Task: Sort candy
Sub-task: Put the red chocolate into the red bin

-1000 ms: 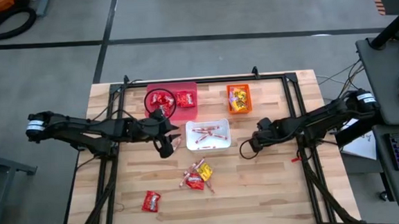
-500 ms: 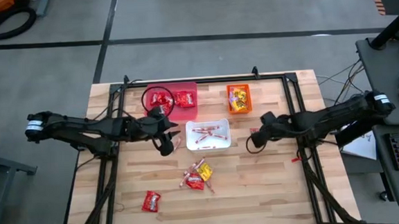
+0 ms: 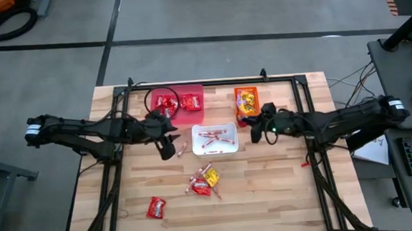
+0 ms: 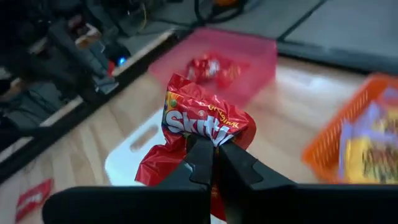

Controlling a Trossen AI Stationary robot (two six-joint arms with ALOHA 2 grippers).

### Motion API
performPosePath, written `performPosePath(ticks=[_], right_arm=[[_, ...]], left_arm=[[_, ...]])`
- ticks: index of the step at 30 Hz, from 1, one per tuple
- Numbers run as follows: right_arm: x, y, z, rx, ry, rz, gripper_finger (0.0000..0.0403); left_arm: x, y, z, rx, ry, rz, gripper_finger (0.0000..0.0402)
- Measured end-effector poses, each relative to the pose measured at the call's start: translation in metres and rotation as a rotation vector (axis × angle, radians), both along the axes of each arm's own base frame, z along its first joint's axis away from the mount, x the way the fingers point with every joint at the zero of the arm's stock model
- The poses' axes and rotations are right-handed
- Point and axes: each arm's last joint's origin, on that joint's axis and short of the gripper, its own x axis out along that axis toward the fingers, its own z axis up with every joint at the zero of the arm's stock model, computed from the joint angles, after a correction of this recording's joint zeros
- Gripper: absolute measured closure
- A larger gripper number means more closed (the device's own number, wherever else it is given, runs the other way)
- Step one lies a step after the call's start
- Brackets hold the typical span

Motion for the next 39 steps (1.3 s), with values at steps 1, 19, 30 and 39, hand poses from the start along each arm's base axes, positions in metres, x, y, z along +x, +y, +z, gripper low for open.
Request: performPosePath(ticks=[1, 19, 30, 39], right_arm=[[0.003, -0.003, 0.001, -0.021, -0.003, -0.004, 0.0394], [0.109, -0.063, -0.001, -0.270, 0.269, -0.056, 0.0394], [0.174, -0.098, -0.018, -0.336, 0.400, -0.049, 0.0394], [0.207, -0.110, -0.025, -0.379, 0.418, -0.035, 0.0394]], left_arm=[[-0.001, -0.001, -0.001, -0.010, 0.011, 0.006, 0.0281], [-0.028, -0.032, -0.018, -0.202, 0.213, 0.104, 0.0281], [-0.035, -0.055, -0.019, -0.255, 0.218, 0.068, 0.0281], [-0.040, -0.068, -0.018, -0.263, 0.189, 0.076, 0.0281]])
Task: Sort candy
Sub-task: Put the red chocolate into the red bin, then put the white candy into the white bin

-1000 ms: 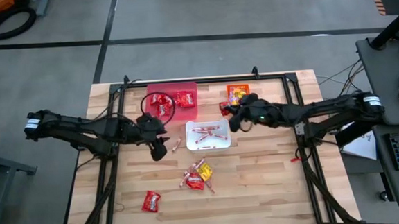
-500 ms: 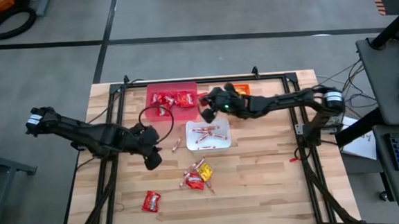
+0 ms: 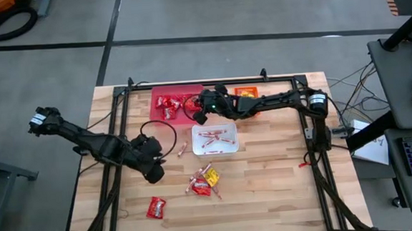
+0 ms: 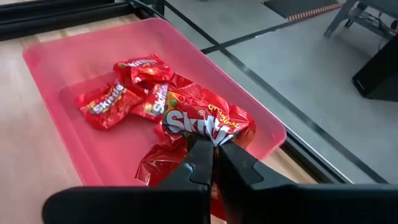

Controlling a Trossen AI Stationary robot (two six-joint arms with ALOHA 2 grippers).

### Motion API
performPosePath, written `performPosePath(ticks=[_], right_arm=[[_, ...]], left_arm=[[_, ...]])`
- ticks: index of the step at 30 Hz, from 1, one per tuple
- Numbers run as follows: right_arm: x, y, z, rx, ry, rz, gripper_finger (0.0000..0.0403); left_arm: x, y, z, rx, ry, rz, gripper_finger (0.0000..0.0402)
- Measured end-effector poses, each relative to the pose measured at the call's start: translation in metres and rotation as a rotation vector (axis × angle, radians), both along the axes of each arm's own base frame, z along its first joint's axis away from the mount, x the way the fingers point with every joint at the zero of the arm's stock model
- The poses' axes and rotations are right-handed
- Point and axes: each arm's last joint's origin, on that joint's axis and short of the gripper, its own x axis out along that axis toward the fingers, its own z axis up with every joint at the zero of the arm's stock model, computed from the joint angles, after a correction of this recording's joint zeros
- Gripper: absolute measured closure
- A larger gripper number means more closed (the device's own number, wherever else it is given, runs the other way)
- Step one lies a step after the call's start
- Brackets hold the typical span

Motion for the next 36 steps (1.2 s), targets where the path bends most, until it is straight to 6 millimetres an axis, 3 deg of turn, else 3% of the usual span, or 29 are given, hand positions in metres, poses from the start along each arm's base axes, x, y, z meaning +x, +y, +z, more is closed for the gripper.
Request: performPosePath(ticks=[10, 24, 30, 36], right_arm=[[0.015, -0.003, -0.002, -0.034, -0.034, 0.045, 0.0386], [0.017, -0.003, -0.007, 0.037, -0.074, 0.058, 0.0286], [0.011, 0.006, 0.014, 0.053, -0.086, 0.114, 0.0263], [-0.007, 0.032, 0.049, 0.099, -0.057, 0.286, 0.0259]], left_arm=[[0.001, -0.012, -0.005, 0.022, -0.004, 0.018, 0.0281], [0.012, -0.017, -0.021, 0.106, 0.044, 0.034, 0.0281], [0.022, -0.020, -0.033, 0.211, 0.071, 0.024, 0.0281], [0.036, -0.025, -0.050, 0.327, 0.081, 0.034, 0.0281]])
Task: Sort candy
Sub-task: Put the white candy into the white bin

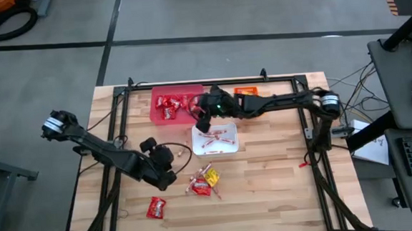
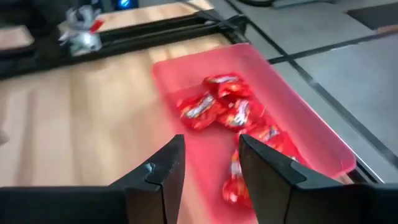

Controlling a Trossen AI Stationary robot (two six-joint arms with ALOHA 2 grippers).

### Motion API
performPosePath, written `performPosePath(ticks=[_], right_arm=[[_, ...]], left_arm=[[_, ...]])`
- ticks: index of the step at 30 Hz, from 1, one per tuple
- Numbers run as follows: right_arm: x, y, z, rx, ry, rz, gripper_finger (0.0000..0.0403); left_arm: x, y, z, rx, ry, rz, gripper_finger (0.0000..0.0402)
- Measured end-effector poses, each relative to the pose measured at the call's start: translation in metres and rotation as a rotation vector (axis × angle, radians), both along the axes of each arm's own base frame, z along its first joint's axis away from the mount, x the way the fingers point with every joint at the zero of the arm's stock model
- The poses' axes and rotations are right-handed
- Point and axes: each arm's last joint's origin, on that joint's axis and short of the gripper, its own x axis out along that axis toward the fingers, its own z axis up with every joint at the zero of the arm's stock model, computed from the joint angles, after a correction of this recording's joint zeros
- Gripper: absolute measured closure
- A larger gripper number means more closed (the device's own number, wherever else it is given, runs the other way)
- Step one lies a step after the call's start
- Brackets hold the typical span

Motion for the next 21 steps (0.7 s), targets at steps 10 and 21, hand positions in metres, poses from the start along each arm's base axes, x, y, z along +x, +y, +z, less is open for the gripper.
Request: performPosePath(ticks=[10, 21], right_arm=[[-0.046, 0.054, 0.027, -0.018, 0.030, 0.130, 0.0259], [-0.084, 0.077, 0.007, 0.043, -0.018, 0.151, 0.0259]], left_arm=[[0.017, -0.006, -0.026, 0.129, -0.038, 0.033, 0.0281], [0.007, 0.010, -0.059, 0.088, -0.218, -0.005, 0.0281]])
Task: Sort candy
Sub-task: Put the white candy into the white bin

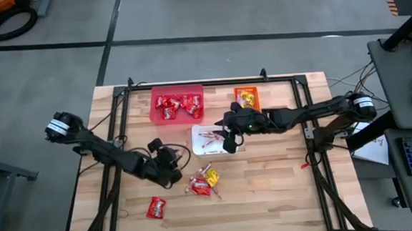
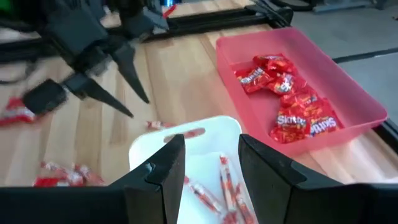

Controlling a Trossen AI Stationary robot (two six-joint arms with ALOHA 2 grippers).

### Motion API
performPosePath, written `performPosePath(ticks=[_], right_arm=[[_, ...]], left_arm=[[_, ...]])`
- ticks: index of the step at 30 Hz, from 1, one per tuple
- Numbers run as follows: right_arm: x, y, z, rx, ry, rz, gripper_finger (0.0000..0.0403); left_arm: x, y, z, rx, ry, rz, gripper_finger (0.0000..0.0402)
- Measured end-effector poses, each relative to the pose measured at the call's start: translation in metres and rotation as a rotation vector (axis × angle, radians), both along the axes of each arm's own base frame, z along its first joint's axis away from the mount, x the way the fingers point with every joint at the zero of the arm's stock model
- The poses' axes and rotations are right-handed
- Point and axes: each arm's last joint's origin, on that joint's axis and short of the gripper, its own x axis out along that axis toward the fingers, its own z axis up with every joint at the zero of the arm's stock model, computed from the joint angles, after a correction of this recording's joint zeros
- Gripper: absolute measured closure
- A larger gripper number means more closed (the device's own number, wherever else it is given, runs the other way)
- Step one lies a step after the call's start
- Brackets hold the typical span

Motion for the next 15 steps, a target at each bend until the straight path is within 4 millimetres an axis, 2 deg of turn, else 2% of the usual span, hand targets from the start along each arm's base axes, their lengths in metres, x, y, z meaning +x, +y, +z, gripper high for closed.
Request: performPosePath(ticks=[9, 15], right_arm=[[-0.004, 0.000, -0.016, 0.037, -0.057, -0.021, 0.0259], [-0.004, 0.000, -0.017, 0.046, -0.063, -0.027, 0.0259]], left_arm=[[-0.013, 0.024, -0.026, -0.003, -0.151, -0.007, 0.0281], [-0.009, 0.024, -0.040, -0.028, -0.130, -0.020, 0.0281]])
